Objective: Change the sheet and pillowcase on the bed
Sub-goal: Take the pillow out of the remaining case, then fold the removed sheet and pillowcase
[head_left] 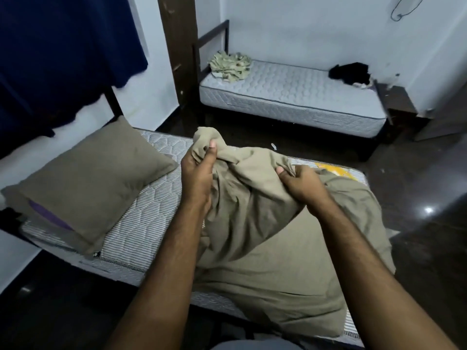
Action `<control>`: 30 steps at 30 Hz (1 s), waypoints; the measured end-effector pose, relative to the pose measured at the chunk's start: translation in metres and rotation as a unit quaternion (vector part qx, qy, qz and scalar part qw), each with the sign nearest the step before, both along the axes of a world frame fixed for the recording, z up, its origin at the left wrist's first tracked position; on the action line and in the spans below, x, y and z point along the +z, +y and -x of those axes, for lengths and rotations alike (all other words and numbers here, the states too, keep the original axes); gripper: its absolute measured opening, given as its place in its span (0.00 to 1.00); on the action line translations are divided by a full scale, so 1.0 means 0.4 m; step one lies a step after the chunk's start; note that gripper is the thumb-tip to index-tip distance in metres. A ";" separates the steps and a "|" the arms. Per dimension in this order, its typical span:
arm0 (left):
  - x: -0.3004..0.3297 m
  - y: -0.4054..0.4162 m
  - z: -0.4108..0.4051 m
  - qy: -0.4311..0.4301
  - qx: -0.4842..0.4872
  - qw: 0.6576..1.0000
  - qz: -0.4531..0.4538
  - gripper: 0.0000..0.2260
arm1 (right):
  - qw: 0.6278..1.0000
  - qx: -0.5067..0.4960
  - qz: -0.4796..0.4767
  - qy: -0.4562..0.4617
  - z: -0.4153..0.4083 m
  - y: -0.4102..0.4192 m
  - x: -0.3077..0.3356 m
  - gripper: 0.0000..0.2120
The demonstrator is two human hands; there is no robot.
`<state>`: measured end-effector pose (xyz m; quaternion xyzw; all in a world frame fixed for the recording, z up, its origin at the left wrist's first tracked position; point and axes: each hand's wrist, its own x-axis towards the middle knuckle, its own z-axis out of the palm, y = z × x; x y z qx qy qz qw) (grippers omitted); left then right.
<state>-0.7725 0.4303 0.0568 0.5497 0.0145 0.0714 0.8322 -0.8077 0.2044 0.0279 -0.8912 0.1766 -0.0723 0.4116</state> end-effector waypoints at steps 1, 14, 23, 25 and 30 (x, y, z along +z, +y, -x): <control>0.003 -0.018 0.005 -0.005 0.008 1.000 -0.006 0.08 | 0.998 0.016 -0.055 -0.006 0.009 -0.018 -0.004 0.23; 0.007 -0.340 0.081 0.013 0.011 0.988 -0.152 0.15 | 0.867 0.023 -0.446 -0.222 0.087 -0.477 0.083 0.12; 0.103 -0.524 0.080 0.028 -0.153 0.986 -0.053 0.14 | 0.900 0.188 -0.385 -0.083 0.166 -0.559 0.074 0.10; 0.125 -0.526 0.080 0.020 -0.170 0.985 -0.032 0.14 | 0.924 0.218 -0.313 -0.010 0.165 -0.556 0.041 0.16; 0.126 -0.450 0.066 -0.021 -0.158 0.981 -0.112 0.07 | 0.941 0.122 -0.301 -0.088 0.133 -0.506 0.017 0.12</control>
